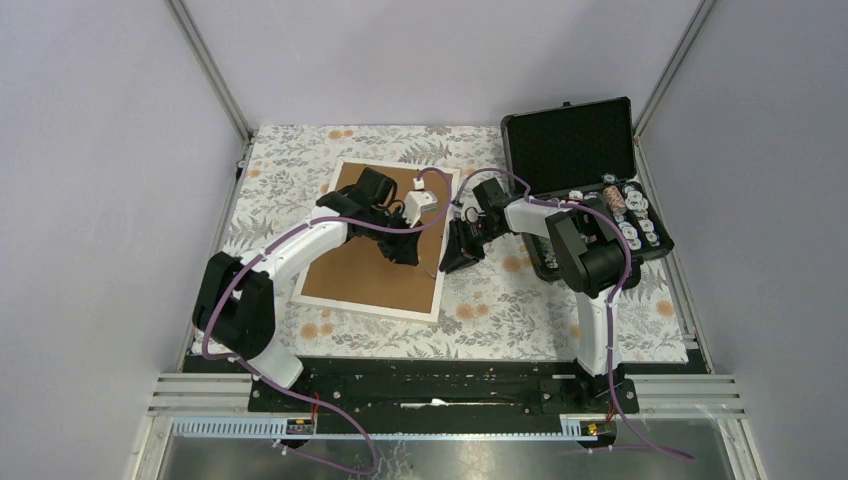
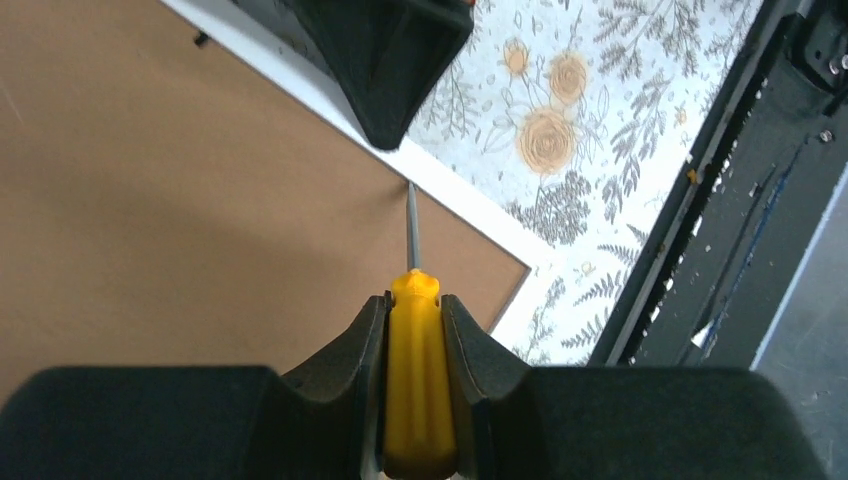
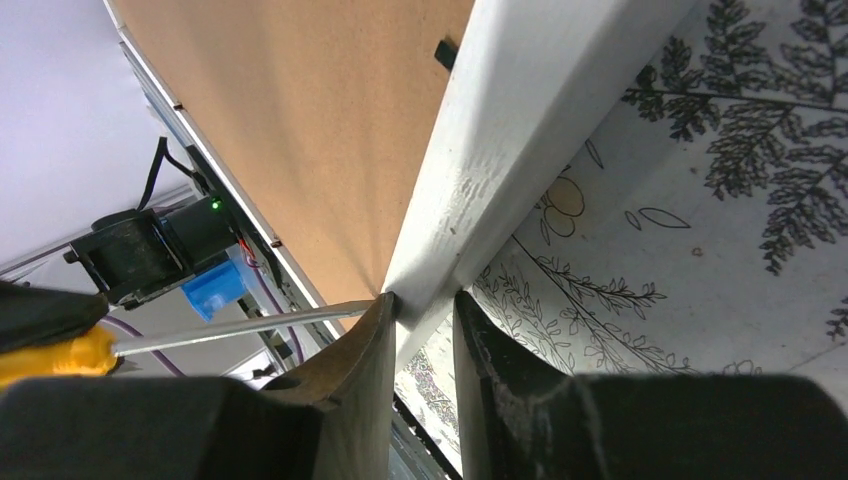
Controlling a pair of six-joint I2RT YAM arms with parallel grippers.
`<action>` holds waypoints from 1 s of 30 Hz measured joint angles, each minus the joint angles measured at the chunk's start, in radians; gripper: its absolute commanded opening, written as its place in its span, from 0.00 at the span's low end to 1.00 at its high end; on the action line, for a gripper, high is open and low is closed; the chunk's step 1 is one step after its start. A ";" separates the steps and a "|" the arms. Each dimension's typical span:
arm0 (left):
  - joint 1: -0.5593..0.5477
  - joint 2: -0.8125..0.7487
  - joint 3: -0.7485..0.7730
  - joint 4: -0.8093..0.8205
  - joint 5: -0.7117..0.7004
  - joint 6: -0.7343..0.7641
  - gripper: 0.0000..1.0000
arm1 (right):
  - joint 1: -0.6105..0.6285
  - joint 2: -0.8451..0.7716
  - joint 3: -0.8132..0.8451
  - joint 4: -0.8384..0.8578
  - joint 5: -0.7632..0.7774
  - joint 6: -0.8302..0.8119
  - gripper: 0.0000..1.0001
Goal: Take the photo out of the frame
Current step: Release the photo frame item from the photo frame.
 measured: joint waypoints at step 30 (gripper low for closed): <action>0.285 0.110 0.050 0.228 0.153 -0.558 0.00 | -0.007 -0.109 -0.039 0.080 0.087 -0.129 0.56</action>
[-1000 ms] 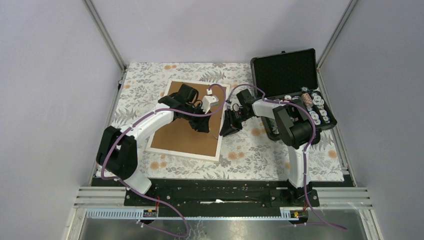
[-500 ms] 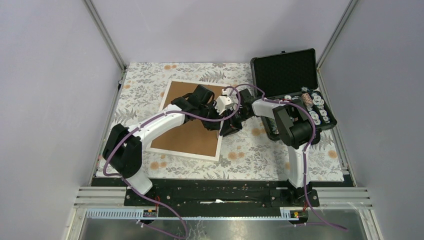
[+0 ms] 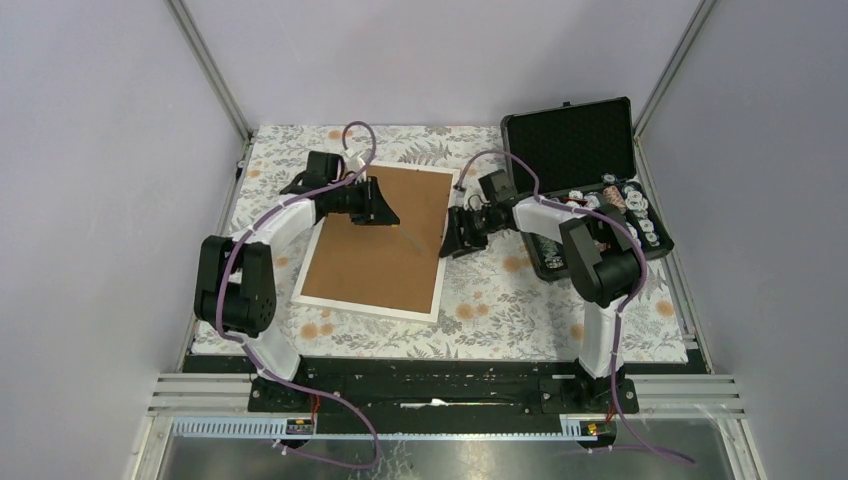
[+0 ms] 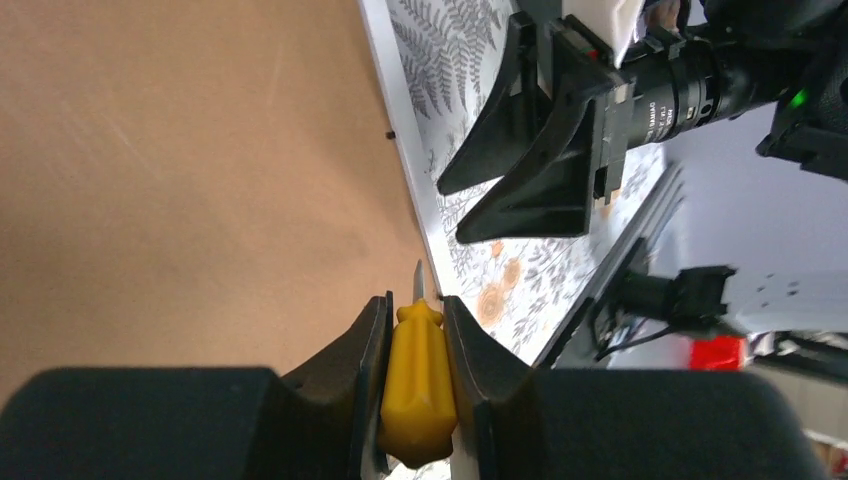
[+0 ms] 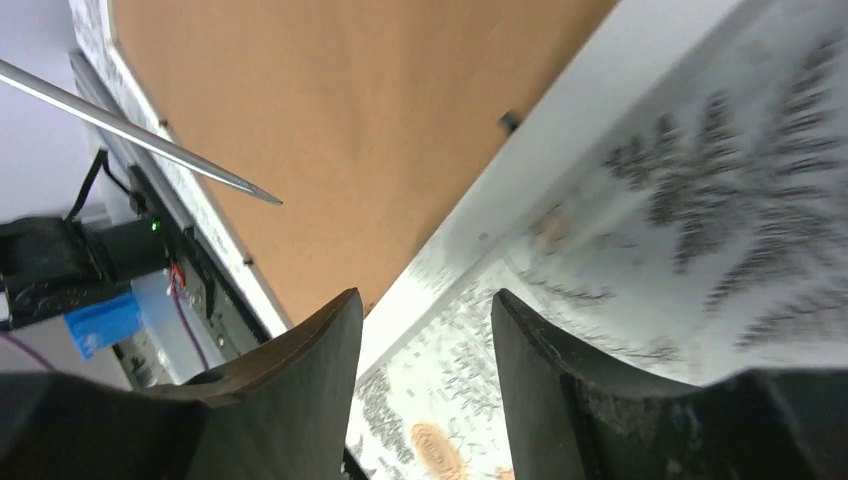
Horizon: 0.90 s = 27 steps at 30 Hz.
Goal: Take the photo out of the frame
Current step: Release the photo frame item from the photo frame.
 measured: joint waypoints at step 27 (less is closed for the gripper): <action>0.048 0.170 -0.296 0.775 -0.047 -0.627 0.00 | -0.102 0.131 0.134 0.113 0.013 0.085 0.45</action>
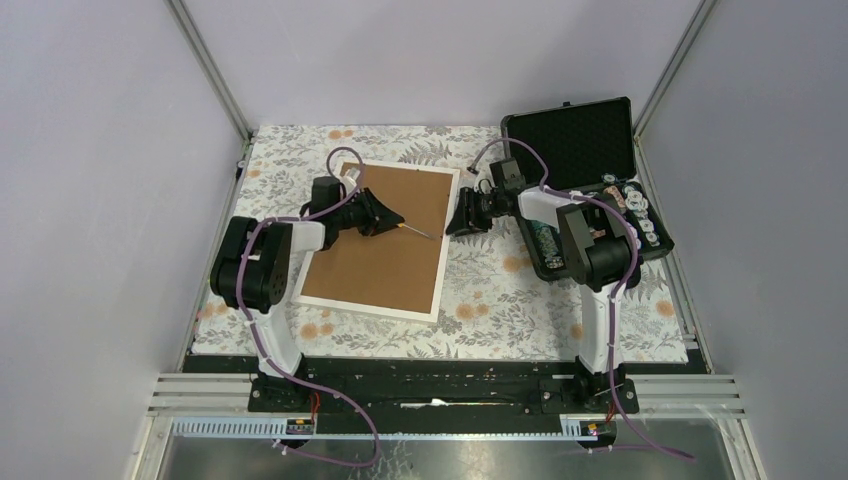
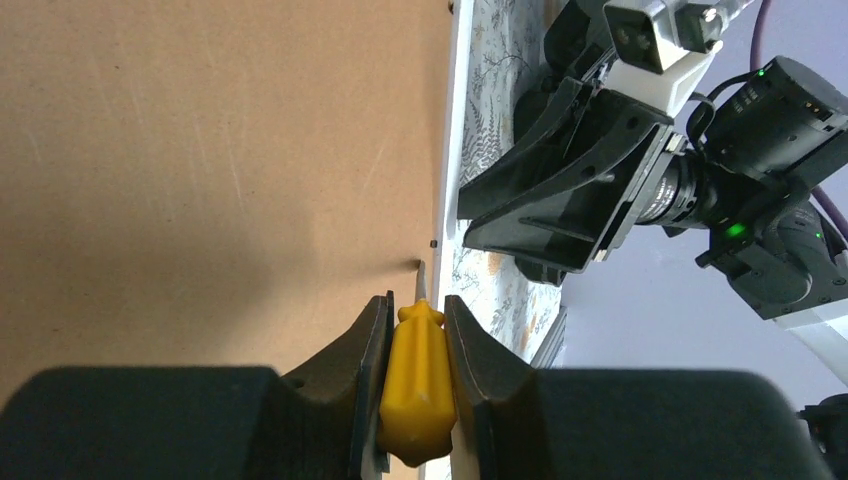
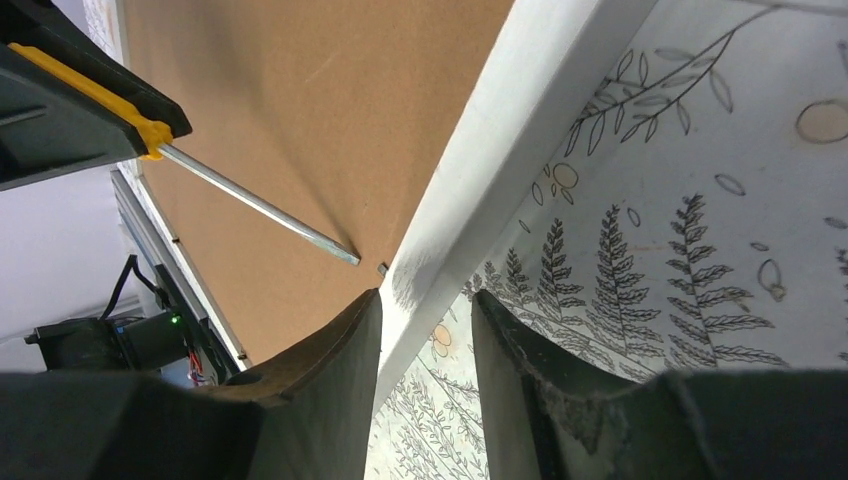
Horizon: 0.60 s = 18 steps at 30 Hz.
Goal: Take the photo out of the frame
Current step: Release the photo frame item from the photo frame.
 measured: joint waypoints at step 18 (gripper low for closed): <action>0.004 0.044 -0.109 0.261 -0.015 -0.154 0.00 | 0.018 -0.012 -0.130 0.153 -0.051 0.131 0.31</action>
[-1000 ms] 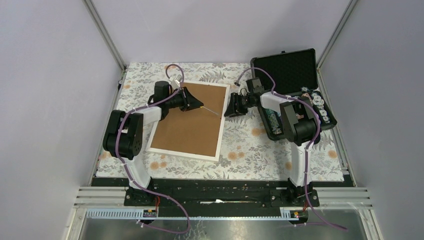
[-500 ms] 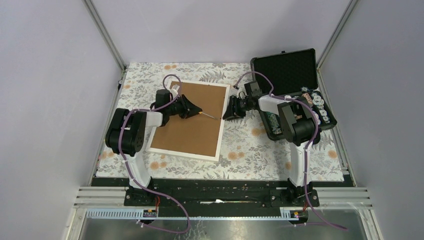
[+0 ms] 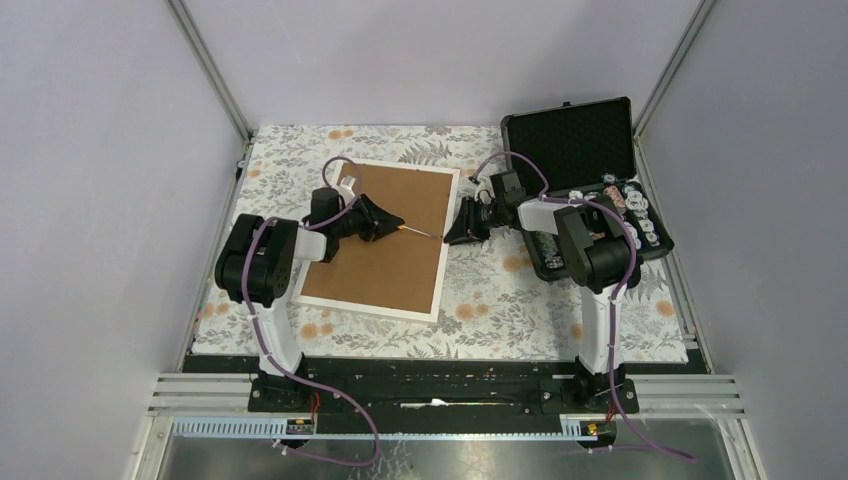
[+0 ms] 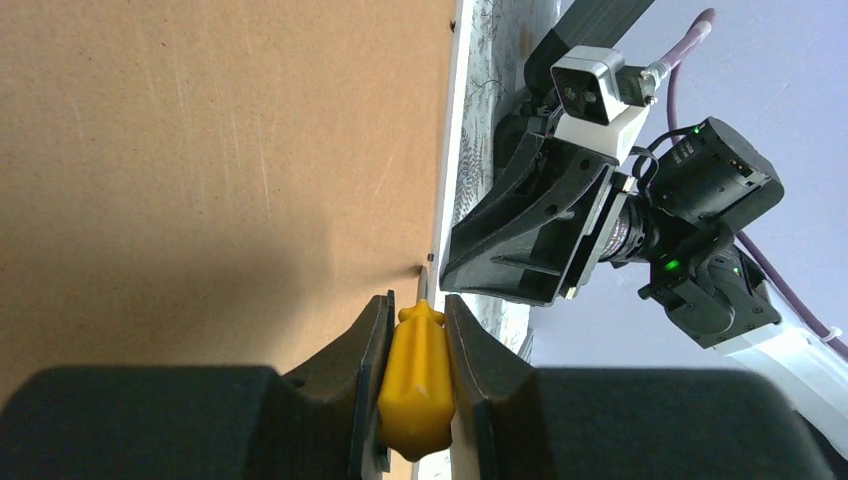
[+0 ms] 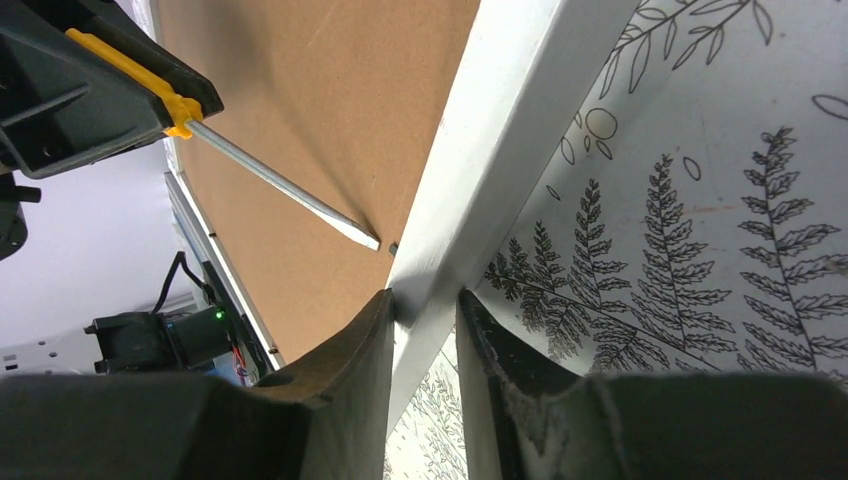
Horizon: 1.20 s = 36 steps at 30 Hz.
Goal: Take the photo out of the frame
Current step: Release the photo frame item from the photo frame.
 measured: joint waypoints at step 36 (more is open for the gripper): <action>0.006 0.016 -0.039 0.113 -0.015 -0.026 0.00 | 0.021 -0.006 -0.031 0.067 -0.001 0.097 0.13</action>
